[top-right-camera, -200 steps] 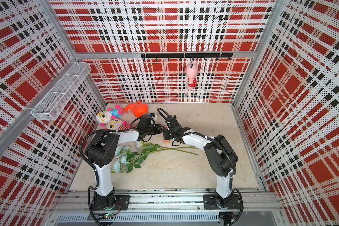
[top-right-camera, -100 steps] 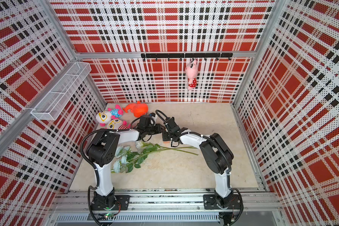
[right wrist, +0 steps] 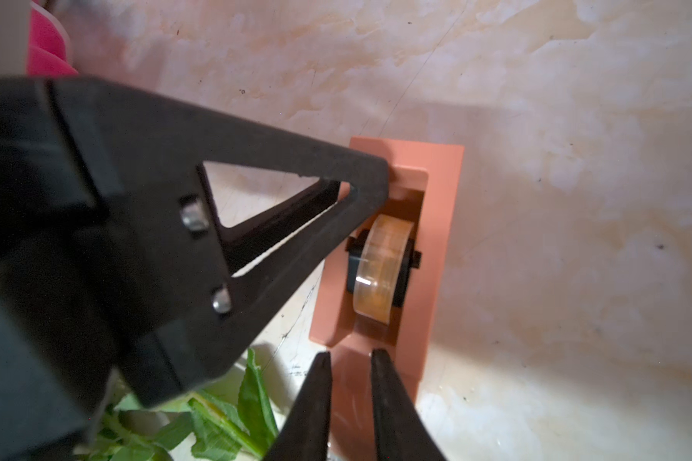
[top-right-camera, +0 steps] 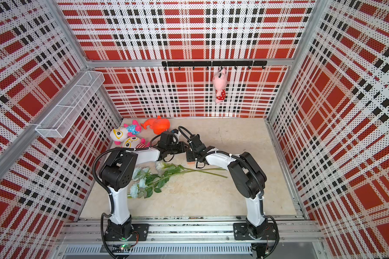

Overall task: Wrap bouquets with tape
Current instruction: Pull the tape from the tape cutter.

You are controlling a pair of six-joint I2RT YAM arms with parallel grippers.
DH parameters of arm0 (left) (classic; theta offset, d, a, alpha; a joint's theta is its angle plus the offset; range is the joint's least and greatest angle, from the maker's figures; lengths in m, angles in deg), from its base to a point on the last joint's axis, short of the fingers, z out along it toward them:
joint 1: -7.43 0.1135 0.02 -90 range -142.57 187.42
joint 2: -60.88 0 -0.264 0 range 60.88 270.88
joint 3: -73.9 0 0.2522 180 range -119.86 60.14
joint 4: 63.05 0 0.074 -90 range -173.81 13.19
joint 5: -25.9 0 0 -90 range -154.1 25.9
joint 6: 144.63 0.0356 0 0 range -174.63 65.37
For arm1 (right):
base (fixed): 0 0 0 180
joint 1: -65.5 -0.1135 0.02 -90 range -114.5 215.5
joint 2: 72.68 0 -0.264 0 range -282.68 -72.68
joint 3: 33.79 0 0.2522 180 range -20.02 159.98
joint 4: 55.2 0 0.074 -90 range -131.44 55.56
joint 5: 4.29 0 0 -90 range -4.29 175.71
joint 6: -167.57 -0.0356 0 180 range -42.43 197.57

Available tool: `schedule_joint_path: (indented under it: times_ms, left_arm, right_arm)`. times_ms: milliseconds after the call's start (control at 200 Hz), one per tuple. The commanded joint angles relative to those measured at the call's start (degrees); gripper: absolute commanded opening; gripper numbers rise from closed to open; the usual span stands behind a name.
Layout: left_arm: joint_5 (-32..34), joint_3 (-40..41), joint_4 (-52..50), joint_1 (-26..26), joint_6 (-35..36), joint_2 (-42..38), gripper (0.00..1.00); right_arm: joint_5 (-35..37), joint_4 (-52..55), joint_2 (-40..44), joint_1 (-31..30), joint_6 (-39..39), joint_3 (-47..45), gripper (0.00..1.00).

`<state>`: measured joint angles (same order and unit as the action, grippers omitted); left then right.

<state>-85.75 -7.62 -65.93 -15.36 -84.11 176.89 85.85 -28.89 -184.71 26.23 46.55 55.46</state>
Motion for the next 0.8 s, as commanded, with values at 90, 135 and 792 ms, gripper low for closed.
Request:
schedule_joint_path:
  times_ms: [90, 135, 792]
  left_arm:
    - [0.2, -1.0, -2.0, 0.7, 1.1, 1.7, 0.28]
    - [0.1, -1.0, -2.0, 0.7, 1.1, 1.7, 0.27]
    - [-0.1, -2.0, -2.7, 0.7, 1.0, 2.9, 0.25]
  right_arm:
    - [1.4, 0.5, -0.7, -0.5, -0.3, 1.3, 0.13]
    - [1.4, 0.7, -0.6, -0.5, -0.3, 1.5, 0.1]
    - [1.5, 1.5, 3.8, -0.9, 1.2, 1.1, 0.0]
